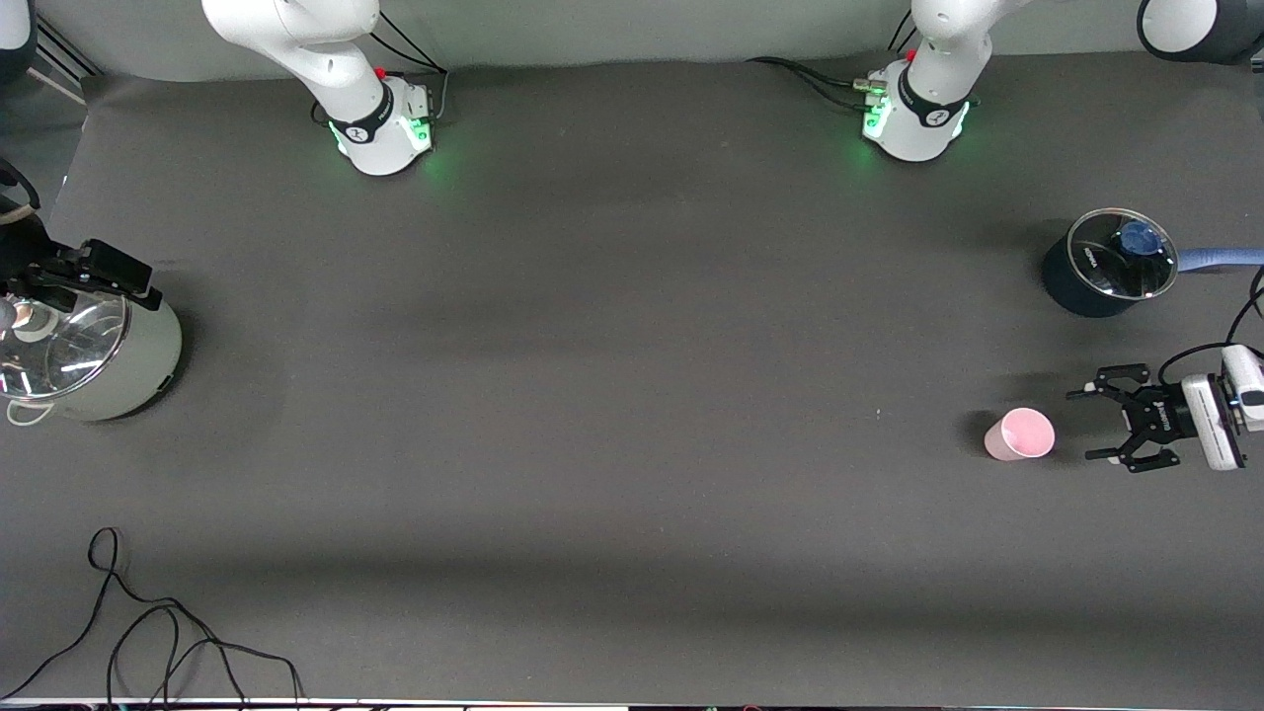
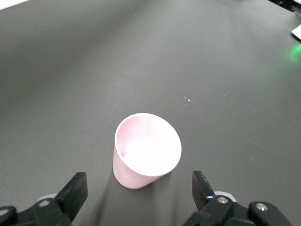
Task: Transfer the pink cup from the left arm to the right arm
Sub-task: 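Move the left gripper down toward the pink cup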
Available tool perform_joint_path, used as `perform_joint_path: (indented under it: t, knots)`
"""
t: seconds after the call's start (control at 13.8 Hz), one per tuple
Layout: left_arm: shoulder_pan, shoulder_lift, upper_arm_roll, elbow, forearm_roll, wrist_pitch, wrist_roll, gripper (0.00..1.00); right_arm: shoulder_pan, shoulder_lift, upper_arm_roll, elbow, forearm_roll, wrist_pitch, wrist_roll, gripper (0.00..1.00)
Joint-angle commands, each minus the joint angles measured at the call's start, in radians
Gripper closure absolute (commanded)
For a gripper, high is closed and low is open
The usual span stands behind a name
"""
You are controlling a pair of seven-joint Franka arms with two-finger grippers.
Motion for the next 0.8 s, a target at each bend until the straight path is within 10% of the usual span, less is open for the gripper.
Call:
perform_joint_path:
  t: [0.0,0.73]
  knots:
    - [0.01,0.039,-0.008,0.001,-0.053,0.004,0.085,0.01,0.006,-0.021,0.001,-0.019,0.011,-0.004,0.001,0.0]
    - [0.014,0.106,-0.014,0.003,-0.127,0.0,0.249,0.01,0.026,-0.049,-0.005,-0.09,0.003,-0.003,-0.002,0.0]
